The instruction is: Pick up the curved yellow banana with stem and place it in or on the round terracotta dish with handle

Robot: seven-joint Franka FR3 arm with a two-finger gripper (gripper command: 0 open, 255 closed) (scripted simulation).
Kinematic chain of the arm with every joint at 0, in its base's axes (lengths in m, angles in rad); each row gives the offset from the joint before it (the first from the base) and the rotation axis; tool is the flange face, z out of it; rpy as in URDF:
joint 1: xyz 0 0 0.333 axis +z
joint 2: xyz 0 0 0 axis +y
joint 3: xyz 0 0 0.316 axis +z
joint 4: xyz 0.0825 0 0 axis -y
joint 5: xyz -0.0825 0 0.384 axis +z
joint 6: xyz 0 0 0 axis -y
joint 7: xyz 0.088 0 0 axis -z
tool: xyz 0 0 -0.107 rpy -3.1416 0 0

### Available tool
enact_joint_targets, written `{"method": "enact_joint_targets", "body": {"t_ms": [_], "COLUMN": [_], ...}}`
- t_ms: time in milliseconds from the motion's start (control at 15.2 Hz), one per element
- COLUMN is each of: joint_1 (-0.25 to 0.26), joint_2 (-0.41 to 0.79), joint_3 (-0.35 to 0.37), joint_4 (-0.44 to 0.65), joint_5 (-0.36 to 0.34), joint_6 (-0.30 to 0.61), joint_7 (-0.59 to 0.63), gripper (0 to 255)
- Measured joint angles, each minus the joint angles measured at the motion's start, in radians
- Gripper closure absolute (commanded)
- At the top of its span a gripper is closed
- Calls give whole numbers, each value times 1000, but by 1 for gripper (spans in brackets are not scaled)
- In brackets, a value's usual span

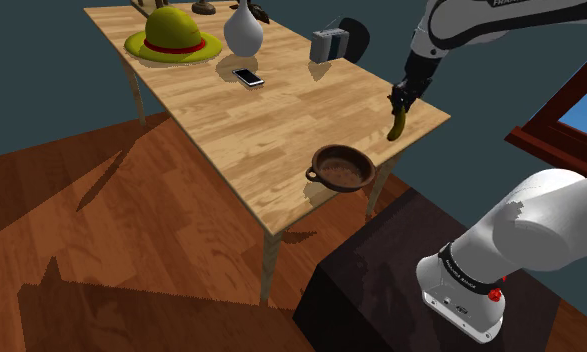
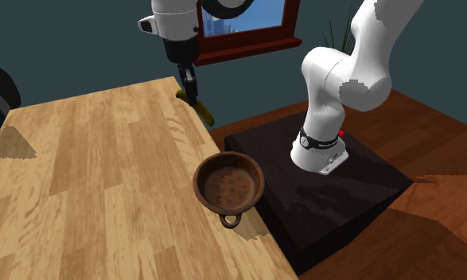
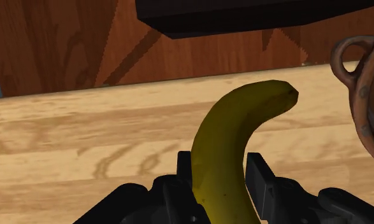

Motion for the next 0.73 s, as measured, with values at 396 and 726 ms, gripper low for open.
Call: {"method": "enact_joint_targets", "body": {"t_ms": [396, 726], "joint_1": [63, 122], "joint_2": [-50, -62], "joint_3": [117, 214], "joint_4": [-52, -66], "joint_5": [47, 99], "joint_6": [-12, -20], "joint_7": [152, 276], "gripper": [255, 255]}}
